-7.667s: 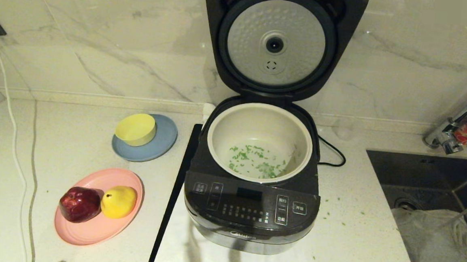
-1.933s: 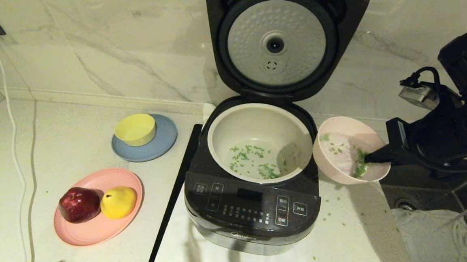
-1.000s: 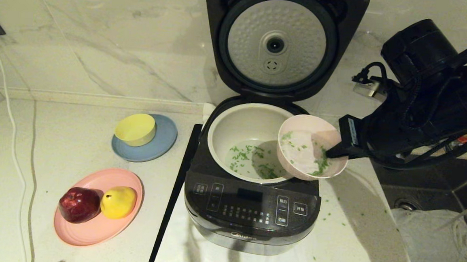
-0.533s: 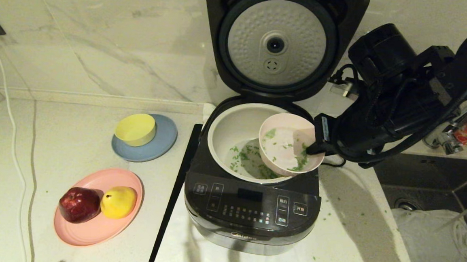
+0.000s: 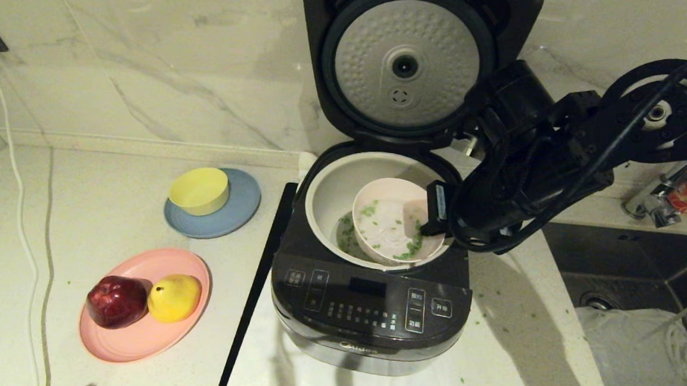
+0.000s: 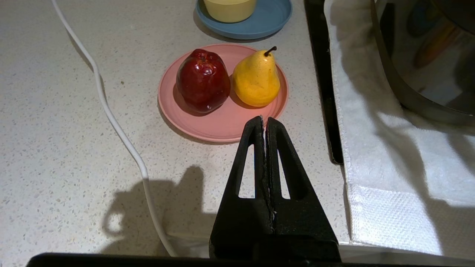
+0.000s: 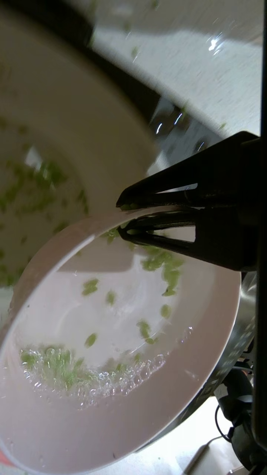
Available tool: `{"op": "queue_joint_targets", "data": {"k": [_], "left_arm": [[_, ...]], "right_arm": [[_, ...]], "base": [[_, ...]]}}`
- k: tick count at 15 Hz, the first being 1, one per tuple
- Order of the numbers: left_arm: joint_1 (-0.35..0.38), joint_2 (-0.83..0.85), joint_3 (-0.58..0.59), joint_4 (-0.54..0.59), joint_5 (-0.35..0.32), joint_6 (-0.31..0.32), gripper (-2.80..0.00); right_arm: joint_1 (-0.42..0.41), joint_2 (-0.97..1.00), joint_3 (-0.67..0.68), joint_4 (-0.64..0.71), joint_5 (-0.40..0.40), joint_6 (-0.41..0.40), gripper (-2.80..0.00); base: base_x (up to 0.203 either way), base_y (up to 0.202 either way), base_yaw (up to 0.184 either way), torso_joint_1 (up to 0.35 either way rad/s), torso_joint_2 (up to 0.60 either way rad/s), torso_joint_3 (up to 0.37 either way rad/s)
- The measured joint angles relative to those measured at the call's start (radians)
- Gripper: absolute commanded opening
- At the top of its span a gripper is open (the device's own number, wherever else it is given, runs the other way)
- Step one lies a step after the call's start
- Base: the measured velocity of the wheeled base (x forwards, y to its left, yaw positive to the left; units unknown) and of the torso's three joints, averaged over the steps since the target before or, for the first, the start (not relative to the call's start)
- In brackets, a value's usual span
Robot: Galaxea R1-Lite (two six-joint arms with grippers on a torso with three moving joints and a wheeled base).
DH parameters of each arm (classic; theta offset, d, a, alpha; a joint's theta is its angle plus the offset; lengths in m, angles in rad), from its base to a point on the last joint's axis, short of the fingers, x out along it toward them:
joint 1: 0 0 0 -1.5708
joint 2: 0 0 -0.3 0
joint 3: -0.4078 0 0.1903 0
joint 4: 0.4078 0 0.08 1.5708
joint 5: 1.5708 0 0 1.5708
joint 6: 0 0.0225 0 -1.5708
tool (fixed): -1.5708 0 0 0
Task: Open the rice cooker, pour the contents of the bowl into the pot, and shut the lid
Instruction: Pour the water from the bowl into the rice cooker
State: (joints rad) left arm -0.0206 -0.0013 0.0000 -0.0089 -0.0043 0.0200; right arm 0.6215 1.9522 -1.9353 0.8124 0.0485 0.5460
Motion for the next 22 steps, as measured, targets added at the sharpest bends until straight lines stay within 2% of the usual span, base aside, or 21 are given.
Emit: {"op": "queue_joint_targets", "data": {"k": [4,7,13,14,17,19,22], "left_arm": [[0.0,0.0,0.0,0.0,0.0,0.0,-2.8],[0.0,0.0,0.0,0.0,0.0,-0.001,-2.8],[0.0,0.0,0.0,0.0,0.0,0.0,-2.8],[0.0,0.0,0.0,0.0,0.0,0.0,-2.8],[0.0,0.0,0.0,0.001,0.0,0.0,-2.8],[0.0,0.0,0.0,0.0,0.0,0.0,-2.8],[0.0,0.0,0.0,0.0,0.0,0.0,-2.8]], "right_arm": [[0.026,0.032,-0.001,-0.03,-0.005,0.001,-2.8],[0.039,0.058,-0.001,-0.075,-0.074,0.01,-2.8],[0.044,0.084,0.003,-0.138,-0.114,0.046,-2.8],[0.044,0.085,0.005,-0.15,-0.15,0.047,-2.8],[0.048,0.084,0.019,-0.228,-0.341,0.047,-2.8],[0.061,0.074,0.045,-0.281,-0.414,0.041,-2.8],[0.081,0.064,0.13,-0.441,-0.516,0.001,-2.8]], "base": [[0.0,0.0,0.0,0.0,0.0,0.0],[0.0,0.0,0.0,0.0,0.0,0.0],[0.0,0.0,0.0,0.0,0.0,0.0],[0.0,0.0,0.0,0.0,0.0,0.0],[0.0,0.0,0.0,0.0,0.0,0.0],[0.0,0.0,0.0,0.0,0.0,0.0],[0.0,0.0,0.0,0.0,0.0,0.0]]}}
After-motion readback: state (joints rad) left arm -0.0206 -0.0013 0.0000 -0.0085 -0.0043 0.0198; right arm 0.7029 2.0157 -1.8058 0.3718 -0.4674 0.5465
